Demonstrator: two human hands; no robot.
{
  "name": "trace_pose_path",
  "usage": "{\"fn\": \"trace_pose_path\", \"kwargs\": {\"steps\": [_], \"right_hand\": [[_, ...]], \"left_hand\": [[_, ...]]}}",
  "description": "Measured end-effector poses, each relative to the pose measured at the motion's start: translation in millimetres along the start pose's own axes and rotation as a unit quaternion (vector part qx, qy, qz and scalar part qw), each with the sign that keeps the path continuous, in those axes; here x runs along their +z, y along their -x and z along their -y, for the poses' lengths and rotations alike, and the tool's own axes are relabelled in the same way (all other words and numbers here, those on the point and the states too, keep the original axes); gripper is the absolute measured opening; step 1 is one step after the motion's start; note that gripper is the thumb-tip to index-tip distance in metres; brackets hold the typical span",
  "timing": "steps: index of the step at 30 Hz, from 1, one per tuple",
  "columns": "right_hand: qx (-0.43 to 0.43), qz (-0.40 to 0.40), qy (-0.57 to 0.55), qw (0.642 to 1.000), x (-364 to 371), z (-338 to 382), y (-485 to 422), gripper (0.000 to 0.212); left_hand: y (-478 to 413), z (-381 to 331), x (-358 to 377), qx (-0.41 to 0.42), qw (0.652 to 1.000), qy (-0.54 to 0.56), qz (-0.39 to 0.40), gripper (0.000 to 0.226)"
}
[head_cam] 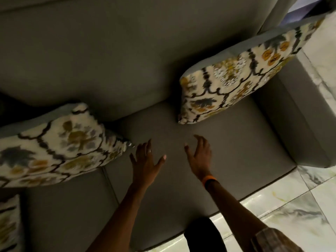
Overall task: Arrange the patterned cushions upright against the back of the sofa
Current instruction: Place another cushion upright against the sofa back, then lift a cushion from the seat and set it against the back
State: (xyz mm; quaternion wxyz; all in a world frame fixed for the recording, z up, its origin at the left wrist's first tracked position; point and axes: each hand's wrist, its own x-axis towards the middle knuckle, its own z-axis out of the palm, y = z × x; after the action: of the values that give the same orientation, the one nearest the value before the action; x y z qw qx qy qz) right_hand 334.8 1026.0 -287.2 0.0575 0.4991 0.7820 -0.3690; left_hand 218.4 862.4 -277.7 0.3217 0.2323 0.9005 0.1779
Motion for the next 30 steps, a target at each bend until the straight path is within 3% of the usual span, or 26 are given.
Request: {"fn": "trace_pose_path", "kwargs": {"steps": [3,6,12,16,19,21,23,26,28,30], "right_hand": [[-0.086,0.043,0.103,0.99,73.3,33.3,65.5,0.083],[-0.151,0.061,0.165,0.973,142.0,75.8,133.3,0.081],[-0.186,0.124,0.145,0.964,295.8,187.7,280.6,0.085],[-0.106,0.219,0.007,0.97,401.0,266.9,360.8,0.082],[-0.009,0.248,-0.135,0.959,465.9,301.6,396.6,0.07],[0.044,0.25,-0.209,0.944,502.5,302.9,403.0,0.053],[0.084,0.233,-0.237,0.939,520.5,304.7,407.0,0.055],[0.062,0.196,-0.263,0.943,530.3,312.0,406.4,0.047],[0.013,0.172,-0.269,0.947,524.0,343.2,416.3,0.066],[-0.046,0.176,-0.323,0.929,512.5,373.7,425.7,0.074]], "left_hand": [[45.3,95.0,-18.9,-0.006,0.995,-0.096,-0.02,0.088],[93.8,196.4,-52.1,-0.039,0.99,-0.126,-0.049,0.081],[218.7,418.3,-138.2,-0.151,0.976,-0.088,-0.128,0.074],[288.6,553.0,-193.0,-0.294,0.939,0.006,-0.18,0.085],[316.4,632.2,-217.0,-0.356,0.911,0.119,-0.174,0.105],[320.8,676.3,-230.7,-0.381,0.867,0.274,-0.169,0.128],[317.2,700.6,-240.9,-0.392,0.825,0.38,-0.145,0.135],[308.6,713.6,-256.7,-0.36,0.794,0.473,-0.124,0.104],[309.4,721.6,-273.0,-0.322,0.783,0.506,-0.163,0.087],[310.8,727.6,-292.7,-0.296,0.782,0.503,-0.219,0.11]]}}
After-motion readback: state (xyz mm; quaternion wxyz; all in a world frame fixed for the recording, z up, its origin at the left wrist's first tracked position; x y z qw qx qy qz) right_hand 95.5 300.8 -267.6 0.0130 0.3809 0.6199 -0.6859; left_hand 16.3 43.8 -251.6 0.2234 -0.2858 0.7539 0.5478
